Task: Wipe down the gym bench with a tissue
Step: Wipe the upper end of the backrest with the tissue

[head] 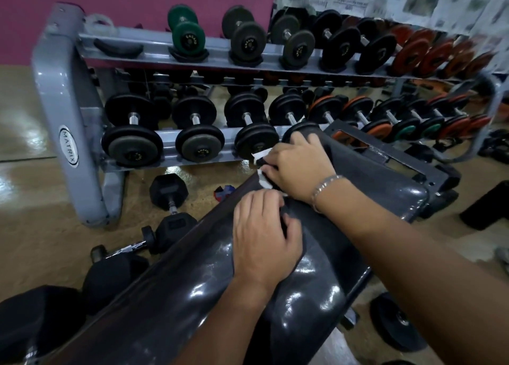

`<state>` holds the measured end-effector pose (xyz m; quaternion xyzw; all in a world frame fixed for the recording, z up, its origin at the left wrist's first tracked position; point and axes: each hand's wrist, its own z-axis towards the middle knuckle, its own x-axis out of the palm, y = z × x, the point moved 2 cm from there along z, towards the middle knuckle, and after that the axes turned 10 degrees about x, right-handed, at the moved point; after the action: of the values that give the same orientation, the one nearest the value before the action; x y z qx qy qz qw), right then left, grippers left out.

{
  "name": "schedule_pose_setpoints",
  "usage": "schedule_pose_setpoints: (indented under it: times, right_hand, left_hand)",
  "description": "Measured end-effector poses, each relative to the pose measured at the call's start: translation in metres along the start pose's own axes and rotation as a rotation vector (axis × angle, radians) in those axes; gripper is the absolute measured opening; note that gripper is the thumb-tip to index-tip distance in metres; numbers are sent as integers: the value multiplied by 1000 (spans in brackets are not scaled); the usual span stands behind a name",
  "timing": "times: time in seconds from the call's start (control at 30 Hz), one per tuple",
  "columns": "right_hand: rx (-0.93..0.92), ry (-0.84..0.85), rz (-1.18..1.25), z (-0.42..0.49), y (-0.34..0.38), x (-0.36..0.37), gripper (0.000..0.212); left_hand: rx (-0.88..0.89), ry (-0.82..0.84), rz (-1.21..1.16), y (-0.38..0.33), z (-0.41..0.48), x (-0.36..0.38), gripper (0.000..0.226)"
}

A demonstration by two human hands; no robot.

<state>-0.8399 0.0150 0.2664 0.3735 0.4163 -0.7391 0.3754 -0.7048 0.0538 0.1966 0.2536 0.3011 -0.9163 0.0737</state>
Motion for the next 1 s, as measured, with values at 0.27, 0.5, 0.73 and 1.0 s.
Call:
schedule_pose_setpoints:
  times: [0.27,0.5,0.73,1.0]
  right_hand:
    - [96,-163,62,-113,-47,-17,36]
    - [322,-250,20,-165,-104,-23,33]
    - [640,-186,22,-122,-121,-20,27]
    - [547,-192,65,-133,-137,-19,27]
  left_hand:
    - [60,-5,-18,-1,1,2,24]
    - [55,120,22,1,5,4,42]
    - [54,158,125,-16,43,6,18]
    - [73,127,42,-7,43,31,39]
